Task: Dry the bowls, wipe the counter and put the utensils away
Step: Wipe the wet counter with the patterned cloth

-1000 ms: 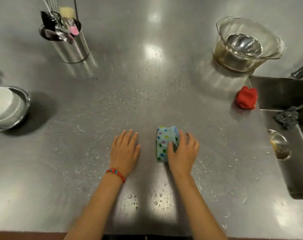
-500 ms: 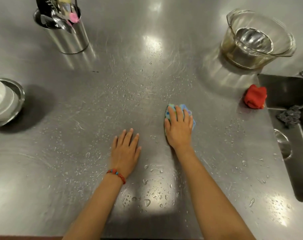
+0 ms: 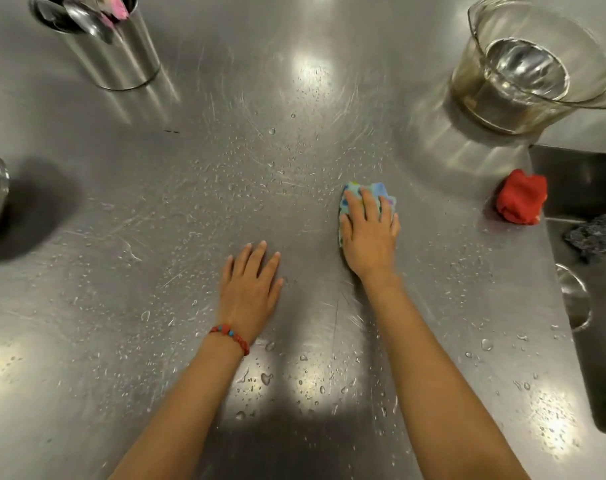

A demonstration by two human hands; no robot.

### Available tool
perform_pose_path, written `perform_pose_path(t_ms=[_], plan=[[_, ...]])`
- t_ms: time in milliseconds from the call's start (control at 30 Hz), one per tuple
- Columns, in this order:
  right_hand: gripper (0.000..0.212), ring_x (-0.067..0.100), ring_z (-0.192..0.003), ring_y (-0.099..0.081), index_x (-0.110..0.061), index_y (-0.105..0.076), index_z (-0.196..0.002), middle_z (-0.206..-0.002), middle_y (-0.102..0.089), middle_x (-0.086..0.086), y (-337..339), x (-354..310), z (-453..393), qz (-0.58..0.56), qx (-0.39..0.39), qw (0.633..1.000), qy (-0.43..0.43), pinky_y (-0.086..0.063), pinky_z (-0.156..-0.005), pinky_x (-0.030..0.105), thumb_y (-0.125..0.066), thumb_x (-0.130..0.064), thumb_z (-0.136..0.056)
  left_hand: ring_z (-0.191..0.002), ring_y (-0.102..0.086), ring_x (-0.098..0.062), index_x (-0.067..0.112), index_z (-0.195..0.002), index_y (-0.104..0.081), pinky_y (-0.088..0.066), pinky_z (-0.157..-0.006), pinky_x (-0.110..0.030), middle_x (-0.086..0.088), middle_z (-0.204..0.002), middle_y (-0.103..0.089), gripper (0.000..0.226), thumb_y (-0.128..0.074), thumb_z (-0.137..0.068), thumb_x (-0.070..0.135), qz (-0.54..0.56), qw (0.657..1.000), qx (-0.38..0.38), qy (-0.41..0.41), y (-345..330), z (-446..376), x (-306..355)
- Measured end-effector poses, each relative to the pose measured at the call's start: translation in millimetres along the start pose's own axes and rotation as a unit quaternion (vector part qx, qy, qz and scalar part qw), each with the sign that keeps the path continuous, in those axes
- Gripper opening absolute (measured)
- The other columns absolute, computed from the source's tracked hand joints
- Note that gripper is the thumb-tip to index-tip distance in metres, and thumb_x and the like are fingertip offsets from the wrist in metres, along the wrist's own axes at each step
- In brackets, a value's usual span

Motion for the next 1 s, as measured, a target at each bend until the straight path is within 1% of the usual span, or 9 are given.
perform_pose_path(t_ms=[100,200,400,500,567,667,733,900,1000], plan=[[0.042,0.029,-0.14,-0.022,-0.026,-0.039,-0.138,-0.149,-0.033,0.001,-6.6,-7.6,42.9,0.001,0.002,0.997,0.079,-0.018,-0.111,0.049,-0.037,-0.033,-0.097,-0.115,-0.052,-0.044,0.002,-0.115,-0.061,-0.039,-0.093,-0.062,-0.024,-0.125,-0.057,0.041,-0.071,-0.078,0.015,-0.008,1.0,-0.012,0.001,-2.9,-0.7,-0.4],[0.041,0.03,-0.137,-0.028,-0.026,-0.043,-0.135,-0.146,-0.038,0.001,-4.6,1.2,27.1,0.011,-0.012,0.991,0.131,-0.023,-0.108,0.047,-0.036,-0.036,-0.096,-0.115,-0.053,-0.042,0.004,-0.115,-0.061,-0.04,-0.093,-0.06,-0.023,-0.125,-0.057,0.039,-0.052,-0.084,0.027,-0.014,1.0,-0.022,0.002,-4.7,-1.8,-2.6],[0.044,0.029,-0.139,-0.018,-0.028,-0.032,-0.141,-0.151,-0.028,0.0,7.3,24.8,-114.7,0.016,0.015,0.999,0.033,-0.019,-0.111,0.046,-0.034,-0.035,-0.097,-0.117,-0.052,-0.04,0.006,-0.118,-0.06,-0.038,-0.095,-0.058,-0.02,-0.127,-0.056,0.049,-0.034,-0.089,0.035,-0.039,0.998,-0.039,-0.004,-12.3,-2.1,-7.1],[0.044,0.029,-0.14,-0.017,-0.028,-0.033,-0.14,-0.151,-0.028,-0.001,7.7,16.9,-124.6,0.001,0.021,0.999,0.028,-0.016,-0.111,0.046,-0.034,-0.034,-0.097,-0.119,-0.05,-0.038,0.007,-0.12,-0.058,-0.037,-0.097,-0.056,-0.019,-0.128,-0.056,0.058,-0.02,-0.094,0.042,-0.047,0.998,-0.044,-0.002,-12.5,-3.8,-7.0],[0.043,0.029,-0.14,-0.019,-0.027,-0.036,-0.139,-0.151,-0.03,0.0,-1.2,2.8,-86.5,-0.008,0.011,0.996,0.084,-0.015,-0.111,0.047,-0.036,-0.034,-0.097,-0.12,-0.05,-0.038,0.007,-0.12,-0.058,-0.035,-0.097,-0.057,-0.019,-0.129,-0.056,0.053,-0.027,-0.091,0.039,-0.049,0.998,-0.041,0.006,-11.7,-2.9,-6.0],[0.042,0.033,-0.135,-0.032,-0.025,-0.047,-0.133,-0.145,-0.042,0.002,-11.6,-16.5,-14.7,0.007,-0.009,0.98,0.2,-0.027,-0.105,0.049,-0.036,-0.038,-0.094,-0.119,-0.05,-0.038,0.007,-0.119,-0.059,-0.036,-0.097,-0.058,-0.018,-0.128,-0.056,0.05,-0.033,-0.086,0.034,-0.051,0.998,-0.042,0.018,-11.9,-4.1,-4.5],[0.044,0.032,-0.134,-0.035,-0.026,-0.049,-0.132,-0.143,-0.045,0.002,-10.1,-16.8,-22.9,0.011,-0.03,0.973,0.229,-0.029,-0.103,0.047,-0.034,-0.04,-0.093,-0.118,-0.051,-0.038,0.008,-0.119,-0.06,-0.037,-0.096,-0.058,-0.018,-0.128,-0.056,0.05,-0.033,-0.086,0.034,-0.054,0.997,-0.046,0.021,-13.1,-5.2,-4.2],[0.043,0.029,-0.14,-0.015,-0.03,-0.032,-0.139,-0.152,-0.026,-0.002,-6.9,-24.1,-134.3,0.014,-0.022,0.994,0.102,-0.018,-0.111,0.052,-0.033,-0.036,-0.097,-0.118,-0.052,-0.037,0.009,-0.119,-0.06,-0.038,-0.096,-0.056,-0.017,-0.127,-0.057,0.048,-0.035,-0.087,0.035,-0.058,0.997,-0.044,0.011,-14.0,-5.6,-7.5],[0.045,0.032,-0.142,-0.01,-0.029,-0.03,-0.141,-0.154,-0.022,-0.001,-15.7,-39.0,-107.8,-0.014,-0.027,0.995,0.095,-0.017,-0.111,0.055,-0.034,-0.035,-0.097,-0.117,-0.053,-0.036,0.01,-0.118,-0.06,-0.038,-0.096,-0.057,-0.017,-0.126,-0.058,0.048,-0.035,-0.086,0.034,-0.059,0.997,-0.051,0.017,-14.2,-5.2,-7.2]])
Point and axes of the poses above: each hand's wrist, its own z-axis away from the middle knuckle, its own y-axis out of the back of the hand, x = y × z, the point moved 6 cm from there along -z, towards the middle knuckle
